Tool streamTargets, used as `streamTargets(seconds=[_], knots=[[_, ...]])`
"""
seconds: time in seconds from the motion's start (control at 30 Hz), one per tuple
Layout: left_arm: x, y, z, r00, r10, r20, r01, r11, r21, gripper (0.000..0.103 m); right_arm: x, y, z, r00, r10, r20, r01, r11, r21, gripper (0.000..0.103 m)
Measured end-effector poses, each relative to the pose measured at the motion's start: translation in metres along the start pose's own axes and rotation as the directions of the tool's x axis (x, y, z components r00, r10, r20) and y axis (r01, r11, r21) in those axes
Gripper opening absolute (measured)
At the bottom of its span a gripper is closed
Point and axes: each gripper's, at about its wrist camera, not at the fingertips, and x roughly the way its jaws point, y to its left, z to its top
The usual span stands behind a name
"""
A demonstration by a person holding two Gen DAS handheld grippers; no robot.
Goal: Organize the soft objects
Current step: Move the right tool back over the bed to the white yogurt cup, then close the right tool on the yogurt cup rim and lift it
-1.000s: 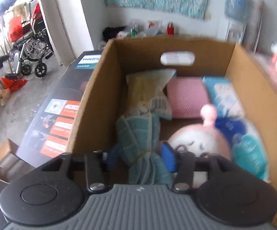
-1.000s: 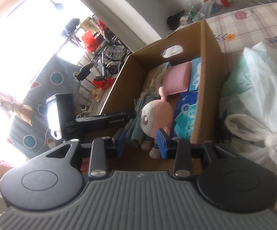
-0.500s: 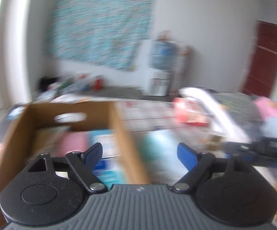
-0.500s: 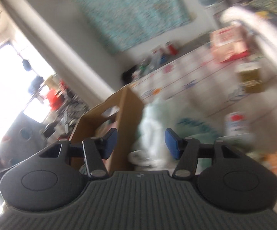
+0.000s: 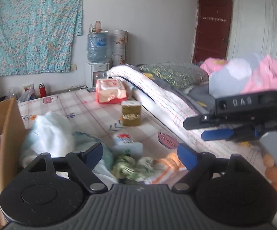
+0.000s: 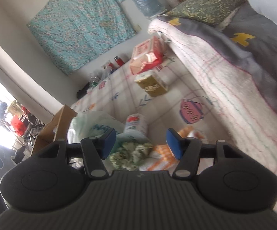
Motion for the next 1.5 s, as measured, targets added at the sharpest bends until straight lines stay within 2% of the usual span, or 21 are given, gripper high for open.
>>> streamTargets(seconds=[0.17,0.4,0.6,0.73,0.8,0.9,1.07,1.17,1.27,1.5], knots=[[0.02,-0.024,-0.019,0.999,-0.017,-0.034,0.018,1.0,0.018,0.082,0.002,-0.02,-0.002,1.0,-0.027,-0.014,0.027,0.999,0.021,0.058],[0.043,-0.037,-0.039,0.997,-0.016,-0.074,0.019,0.999,0.031,0.061,0.023,-0.04,0.0,0.996,-0.052,-0.076,0.057,0.996,0.067,0.058],[0.057,-0.041,-0.049,0.994,-0.015,-0.112,0.02,0.999,0.047,0.053,0.044,-0.052,0.001,0.99,-0.074,-0.124,0.085,0.992,0.09,0.058],[0.059,-0.038,-0.046,0.994,0.005,-0.11,-0.004,1.0,0.014,0.044,0.057,-0.034,0.022,0.99,-0.015,-0.142,0.018,1.0,0.017,0.058],[0.056,-0.033,-0.041,0.996,0.013,-0.086,-0.015,1.0,-0.02,0.043,0.071,-0.016,0.033,0.987,0.02,-0.159,-0.029,0.998,-0.054,0.058],[0.051,-0.024,-0.031,0.999,0.043,-0.031,-0.045,0.997,-0.066,0.041,0.098,0.009,0.045,0.981,0.027,-0.194,-0.062,0.982,-0.179,0.056],[0.046,-0.006,-0.013,0.995,0.092,0.035,-0.087,0.988,-0.128,0.042,0.133,0.032,0.051,0.963,0.052,-0.265,-0.133,0.946,-0.294,0.043],[0.052,0.001,-0.007,0.993,0.114,0.012,-0.111,0.986,-0.126,0.042,0.144,0.038,0.05,0.952,0.049,-0.302,-0.16,0.92,-0.358,0.037],[0.065,0.004,-0.004,0.99,0.138,-0.035,-0.142,0.983,-0.114,0.042,0.152,0.04,0.044,0.942,0.035,-0.334,-0.175,0.899,-0.401,0.035],[0.087,0.004,-0.002,0.984,0.14,-0.105,-0.149,0.986,-0.08,0.042,0.157,0.036,0.04,0.922,0.086,-0.378,-0.241,0.891,-0.385,0.034]])
